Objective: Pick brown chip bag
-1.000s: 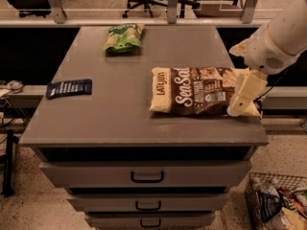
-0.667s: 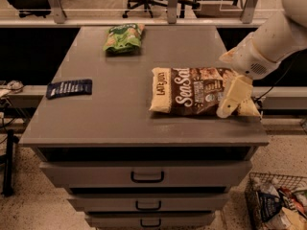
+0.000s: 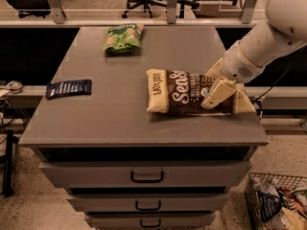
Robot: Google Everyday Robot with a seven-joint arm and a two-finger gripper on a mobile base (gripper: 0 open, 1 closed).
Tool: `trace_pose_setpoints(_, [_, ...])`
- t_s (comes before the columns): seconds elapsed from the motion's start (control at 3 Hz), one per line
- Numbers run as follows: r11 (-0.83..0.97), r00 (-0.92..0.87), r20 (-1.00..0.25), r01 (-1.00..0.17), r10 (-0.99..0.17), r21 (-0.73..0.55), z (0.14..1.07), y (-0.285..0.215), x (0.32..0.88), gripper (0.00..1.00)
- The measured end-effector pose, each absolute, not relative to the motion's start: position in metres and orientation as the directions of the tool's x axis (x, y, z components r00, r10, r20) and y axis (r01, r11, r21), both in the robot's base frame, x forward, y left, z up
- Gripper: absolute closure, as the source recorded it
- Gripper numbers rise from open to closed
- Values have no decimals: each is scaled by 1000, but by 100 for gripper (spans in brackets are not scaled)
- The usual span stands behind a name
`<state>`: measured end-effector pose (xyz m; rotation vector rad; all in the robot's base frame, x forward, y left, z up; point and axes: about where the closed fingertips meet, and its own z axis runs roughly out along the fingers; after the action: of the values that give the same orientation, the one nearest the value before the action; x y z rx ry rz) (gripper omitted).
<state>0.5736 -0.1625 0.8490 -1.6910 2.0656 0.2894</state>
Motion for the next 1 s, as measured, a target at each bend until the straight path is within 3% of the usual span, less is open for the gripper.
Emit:
trace_pose_setpoints(0.33, [216,-113,-522,-966,-846,-141,875,-155,573,78])
trace_pose_setpoints(0.67, [225,-86,-588,-960,-804,-167,906,-147,573,99])
trace_pose_setpoints(1.0, [267,-60,-670,-940,-740,-210,948,-137,575,100])
